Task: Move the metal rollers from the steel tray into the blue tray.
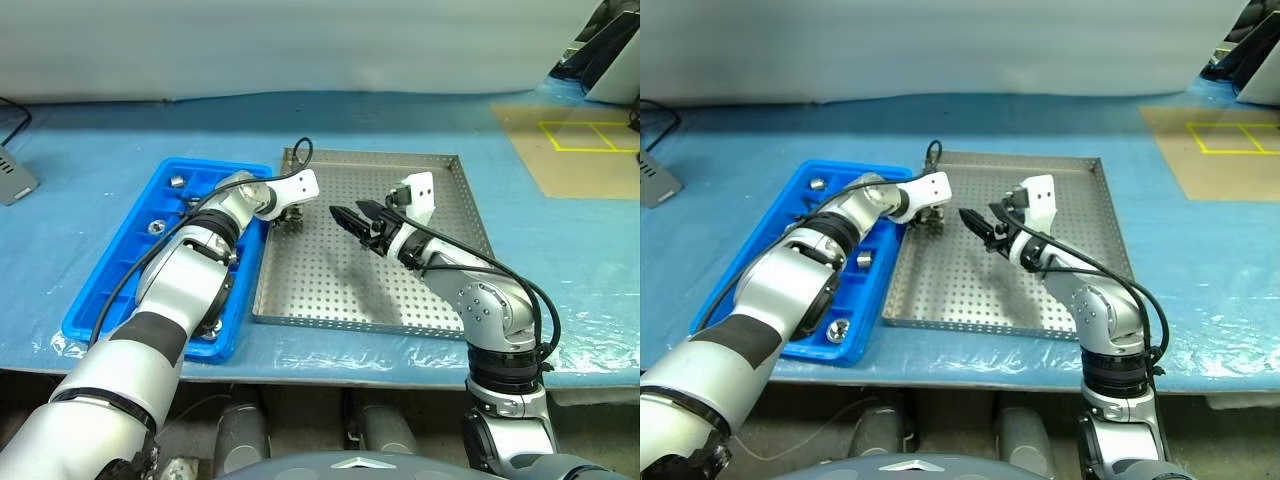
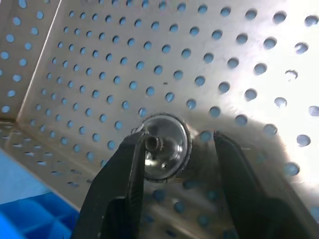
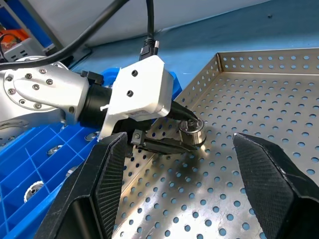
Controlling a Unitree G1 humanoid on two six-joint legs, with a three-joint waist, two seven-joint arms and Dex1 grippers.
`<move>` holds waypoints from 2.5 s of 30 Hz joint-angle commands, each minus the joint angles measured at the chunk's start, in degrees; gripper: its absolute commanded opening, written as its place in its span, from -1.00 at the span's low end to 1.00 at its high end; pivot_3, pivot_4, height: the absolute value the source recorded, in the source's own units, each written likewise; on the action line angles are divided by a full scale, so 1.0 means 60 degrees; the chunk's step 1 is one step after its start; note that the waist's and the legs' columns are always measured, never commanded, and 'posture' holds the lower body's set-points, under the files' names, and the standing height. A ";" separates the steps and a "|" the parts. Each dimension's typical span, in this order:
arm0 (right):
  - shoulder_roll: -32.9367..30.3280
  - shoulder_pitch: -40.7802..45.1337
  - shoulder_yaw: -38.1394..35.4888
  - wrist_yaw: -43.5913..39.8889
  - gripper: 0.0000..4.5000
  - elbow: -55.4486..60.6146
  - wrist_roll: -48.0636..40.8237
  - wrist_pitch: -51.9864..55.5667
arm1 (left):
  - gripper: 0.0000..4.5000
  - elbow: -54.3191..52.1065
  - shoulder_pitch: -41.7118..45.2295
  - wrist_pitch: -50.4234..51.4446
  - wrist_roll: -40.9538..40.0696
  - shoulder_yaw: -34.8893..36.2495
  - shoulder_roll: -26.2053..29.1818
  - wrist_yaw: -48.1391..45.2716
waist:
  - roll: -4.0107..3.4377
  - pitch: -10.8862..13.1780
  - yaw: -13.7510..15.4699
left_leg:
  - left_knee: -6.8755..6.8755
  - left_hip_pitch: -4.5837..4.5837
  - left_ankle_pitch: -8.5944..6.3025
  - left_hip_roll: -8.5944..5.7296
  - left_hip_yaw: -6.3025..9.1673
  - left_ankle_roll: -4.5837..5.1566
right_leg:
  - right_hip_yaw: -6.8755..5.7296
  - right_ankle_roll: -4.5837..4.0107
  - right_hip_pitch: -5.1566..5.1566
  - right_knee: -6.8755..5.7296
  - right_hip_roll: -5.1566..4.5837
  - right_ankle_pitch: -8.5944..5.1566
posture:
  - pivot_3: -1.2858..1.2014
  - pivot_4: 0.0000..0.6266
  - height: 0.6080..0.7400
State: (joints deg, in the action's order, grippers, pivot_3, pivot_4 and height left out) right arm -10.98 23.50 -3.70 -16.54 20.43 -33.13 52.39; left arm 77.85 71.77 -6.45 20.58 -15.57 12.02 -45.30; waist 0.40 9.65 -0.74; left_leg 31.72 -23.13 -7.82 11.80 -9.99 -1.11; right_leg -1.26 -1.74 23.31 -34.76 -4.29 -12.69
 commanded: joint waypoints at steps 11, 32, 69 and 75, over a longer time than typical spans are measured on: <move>-0.0229 0.0815 0.0190 -0.0617 0.58 -0.0626 0.0016 -0.0501 | 0.00 -0.1021 0.0091 -0.1221 -0.1380 0.1259 0.1287 -0.2229 | -0.0009 0.0009 0.0031 | -0.0078 0.0012 0.0003 0.0001 -0.0010 -0.0004 | -0.0007 -0.0005 0.0018 0.0016 0.0001 -0.0003 | -0.26 -0.52 1.00; -0.0179 0.0424 0.0223 -0.0401 0.58 -0.0510 0.0085 -0.0660 | 0.99 -0.0255 0.0521 -0.0276 -0.0370 0.0431 0.0529 -0.1028 | -0.0010 0.0010 0.0242 | -0.0076 0.0008 0.0010 0.0000 -0.0013 -0.0016 | -0.0005 -0.0004 0.0021 0.0016 -0.0001 -0.0003 | -0.32 -0.52 1.00; 0.0002 0.0254 0.0411 -0.0061 0.58 -0.0359 0.0123 -0.0627 | 0.59 0.0039 -0.0339 0.0738 0.1037 -0.0612 0.0308 0.0537 | -0.0014 0.0008 -0.0019 | -0.0082 0.0088 0.0003 -0.0001 -0.0014 -0.0006 | 0.0004 -0.0002 -0.0040 0.0017 -0.0001 -0.0004 | -0.33 -0.52 1.00; 0.0016 0.0286 0.0409 -0.0056 0.58 -0.0385 0.0120 -0.0618 | 0.19 -0.0003 -0.0398 0.0672 0.0902 -0.0462 0.0331 0.0318 | -0.0015 0.0007 -0.0038 | -0.0089 0.0091 0.0003 -0.0001 -0.0015 -0.0007 | 0.0005 -0.0001 -0.0036 0.0020 0.0000 -0.0004 | -0.32 -0.52 1.00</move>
State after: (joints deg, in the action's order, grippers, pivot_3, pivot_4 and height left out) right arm -11.14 24.00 -1.28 -17.07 16.28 -32.27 49.20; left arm 76.07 71.15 -3.83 25.57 -18.18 12.56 -43.96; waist 0.31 9.69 -0.97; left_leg 31.17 -22.57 -7.79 11.80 -10.09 -1.16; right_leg -1.22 -1.75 23.09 -34.64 -4.29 -12.72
